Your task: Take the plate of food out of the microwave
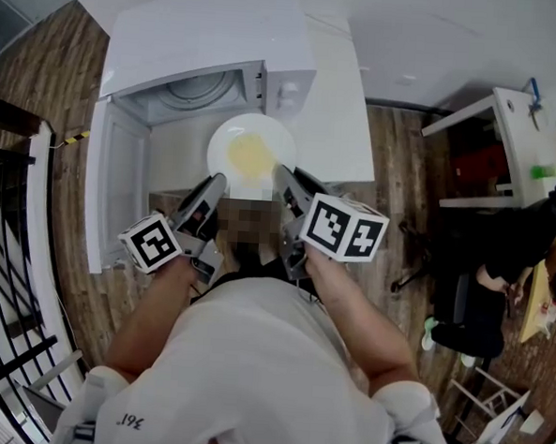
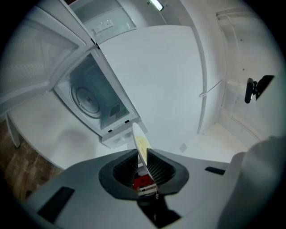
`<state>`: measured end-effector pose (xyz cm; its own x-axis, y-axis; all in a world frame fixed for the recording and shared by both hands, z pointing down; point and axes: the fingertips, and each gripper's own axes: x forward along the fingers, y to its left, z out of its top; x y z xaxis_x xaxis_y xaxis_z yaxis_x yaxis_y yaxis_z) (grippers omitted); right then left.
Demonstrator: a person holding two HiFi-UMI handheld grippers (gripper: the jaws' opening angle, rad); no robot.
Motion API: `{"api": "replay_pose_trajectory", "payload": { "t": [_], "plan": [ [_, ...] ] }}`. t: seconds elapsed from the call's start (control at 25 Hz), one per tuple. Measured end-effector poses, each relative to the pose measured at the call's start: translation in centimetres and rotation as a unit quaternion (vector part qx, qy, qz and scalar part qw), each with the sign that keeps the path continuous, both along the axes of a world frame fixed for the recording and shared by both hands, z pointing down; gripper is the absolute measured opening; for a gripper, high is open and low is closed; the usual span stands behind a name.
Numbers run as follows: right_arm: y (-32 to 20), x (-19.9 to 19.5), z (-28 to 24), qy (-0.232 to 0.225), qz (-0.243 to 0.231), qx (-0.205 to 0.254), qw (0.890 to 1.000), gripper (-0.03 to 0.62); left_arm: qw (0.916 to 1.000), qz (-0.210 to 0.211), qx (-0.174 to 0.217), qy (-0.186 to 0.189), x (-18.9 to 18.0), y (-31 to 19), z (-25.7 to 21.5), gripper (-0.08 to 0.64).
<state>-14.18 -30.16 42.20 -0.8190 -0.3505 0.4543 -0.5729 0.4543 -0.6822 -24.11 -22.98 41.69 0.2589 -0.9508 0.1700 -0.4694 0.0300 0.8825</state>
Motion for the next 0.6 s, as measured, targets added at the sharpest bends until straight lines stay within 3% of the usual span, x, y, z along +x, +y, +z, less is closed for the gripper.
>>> {"api": "replay_pose_trajectory", "payload": {
  "t": [0.24, 0.6],
  "plan": [
    [-2.4, 4.3, -1.9, -0.010, 0.042, 0.012, 0.999, 0.080, 0.9986, 0.047, 0.024, -0.001, 3.7, -3.7, -2.3, 0.063],
    [-7.1, 12.4, -3.6, -0.018, 0.131, 0.023, 0.991, 0.080, 0.9901, 0.134, 0.039, -0.013, 11.0, -10.2, -4.1, 0.061]
  ]
}}
